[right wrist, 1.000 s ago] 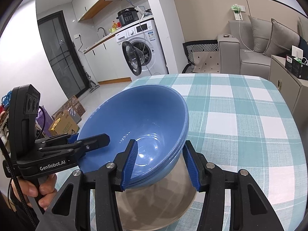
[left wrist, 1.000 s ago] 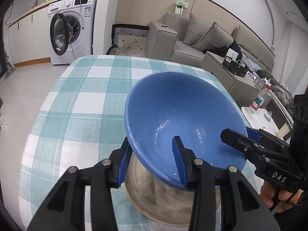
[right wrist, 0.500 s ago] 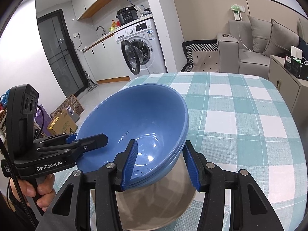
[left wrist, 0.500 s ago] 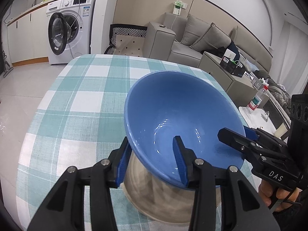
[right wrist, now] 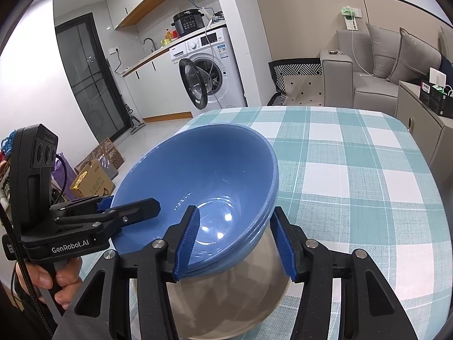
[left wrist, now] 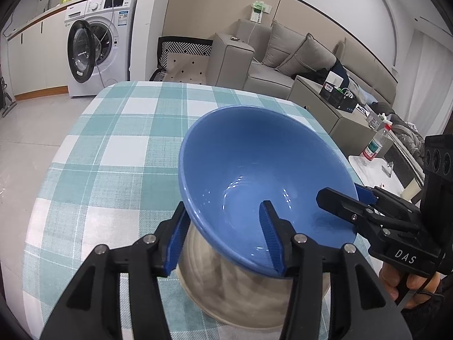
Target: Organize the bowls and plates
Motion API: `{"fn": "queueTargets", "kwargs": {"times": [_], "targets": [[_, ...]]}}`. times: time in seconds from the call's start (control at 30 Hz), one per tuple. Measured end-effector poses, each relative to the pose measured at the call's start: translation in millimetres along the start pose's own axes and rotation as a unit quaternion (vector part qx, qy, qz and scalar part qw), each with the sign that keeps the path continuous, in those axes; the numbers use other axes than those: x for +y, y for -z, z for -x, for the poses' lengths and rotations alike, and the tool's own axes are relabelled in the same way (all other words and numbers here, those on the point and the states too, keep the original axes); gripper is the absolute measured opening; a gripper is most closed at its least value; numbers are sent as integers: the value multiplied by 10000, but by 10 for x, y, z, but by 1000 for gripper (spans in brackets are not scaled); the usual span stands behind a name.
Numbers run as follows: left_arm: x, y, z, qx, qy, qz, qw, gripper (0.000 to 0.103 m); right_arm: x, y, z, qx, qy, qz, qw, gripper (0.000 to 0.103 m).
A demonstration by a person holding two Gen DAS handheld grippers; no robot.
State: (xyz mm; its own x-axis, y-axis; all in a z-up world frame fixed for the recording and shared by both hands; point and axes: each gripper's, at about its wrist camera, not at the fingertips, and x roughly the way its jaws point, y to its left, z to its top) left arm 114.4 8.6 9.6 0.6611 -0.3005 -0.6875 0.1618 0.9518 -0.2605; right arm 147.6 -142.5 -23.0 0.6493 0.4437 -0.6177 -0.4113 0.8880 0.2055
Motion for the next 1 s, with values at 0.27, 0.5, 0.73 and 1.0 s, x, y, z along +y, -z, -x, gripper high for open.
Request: {"fn": "queueTargets", "kwargs": {"times": [0.27,0.5,0.73,1.0], "targets": [[-31,-14,61,-98,-49,-174,9998,65,3,-5,-9,-31,-89,91,9999,76],[-10,-28,205,-365,-160,-301,9987,79,-60,-20,33,-142,-151,18,9998,90],[2,-18,389,-780,-252,-482,9955,81,-63,-38,179,-460,-244,94,9986,100],[-12,17,571,-1373,-534,-727,9864,103,-33,32,304,-767,-243,323,9962,102]]}}
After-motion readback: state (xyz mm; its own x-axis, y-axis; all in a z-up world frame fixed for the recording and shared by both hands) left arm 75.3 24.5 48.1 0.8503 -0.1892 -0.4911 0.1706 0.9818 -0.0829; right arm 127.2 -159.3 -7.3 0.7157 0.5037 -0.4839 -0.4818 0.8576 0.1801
